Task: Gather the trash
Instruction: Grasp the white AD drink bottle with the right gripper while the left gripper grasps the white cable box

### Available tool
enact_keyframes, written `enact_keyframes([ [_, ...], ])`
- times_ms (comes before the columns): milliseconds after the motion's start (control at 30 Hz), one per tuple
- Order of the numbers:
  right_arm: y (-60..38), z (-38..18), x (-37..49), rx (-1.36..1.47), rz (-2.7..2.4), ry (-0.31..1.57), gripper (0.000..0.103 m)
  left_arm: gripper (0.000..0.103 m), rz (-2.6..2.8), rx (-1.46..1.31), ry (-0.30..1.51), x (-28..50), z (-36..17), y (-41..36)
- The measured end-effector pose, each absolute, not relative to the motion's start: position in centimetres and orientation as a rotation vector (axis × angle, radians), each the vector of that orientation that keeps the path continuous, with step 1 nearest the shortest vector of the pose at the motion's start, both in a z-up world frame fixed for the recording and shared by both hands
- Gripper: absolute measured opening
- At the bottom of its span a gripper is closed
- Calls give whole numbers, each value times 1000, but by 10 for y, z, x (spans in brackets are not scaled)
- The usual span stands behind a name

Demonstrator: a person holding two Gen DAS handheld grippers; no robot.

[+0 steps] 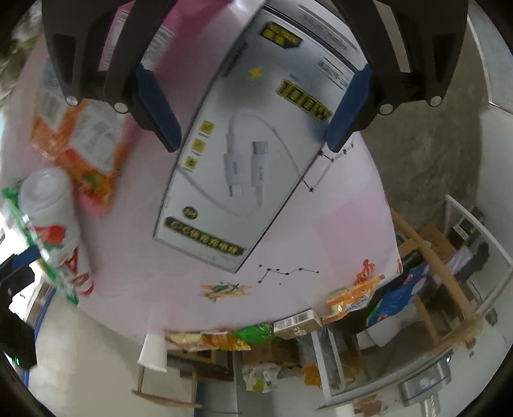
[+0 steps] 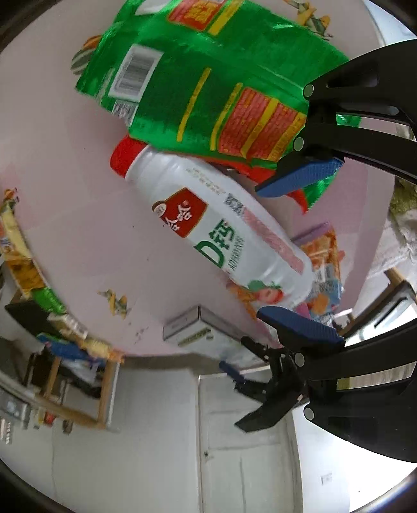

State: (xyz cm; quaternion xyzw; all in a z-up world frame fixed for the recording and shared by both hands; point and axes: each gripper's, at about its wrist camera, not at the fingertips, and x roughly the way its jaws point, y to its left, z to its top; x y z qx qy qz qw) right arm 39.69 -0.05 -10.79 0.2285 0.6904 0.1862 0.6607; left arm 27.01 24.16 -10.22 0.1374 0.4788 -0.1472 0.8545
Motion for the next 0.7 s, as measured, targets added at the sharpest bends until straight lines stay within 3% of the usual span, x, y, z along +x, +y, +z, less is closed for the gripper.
enact_keyframes([
  [167,7,-125,407,479,377,1591,70,90,-243,276,1042,286,-106,243],
  [500,31,-117,432,315,409,1517,70,90,-42,-10,1120,318,-106,267],
  [700,36,-136,449,432,377,1565,72,90,28,-69,1127,319,-105,267],
])
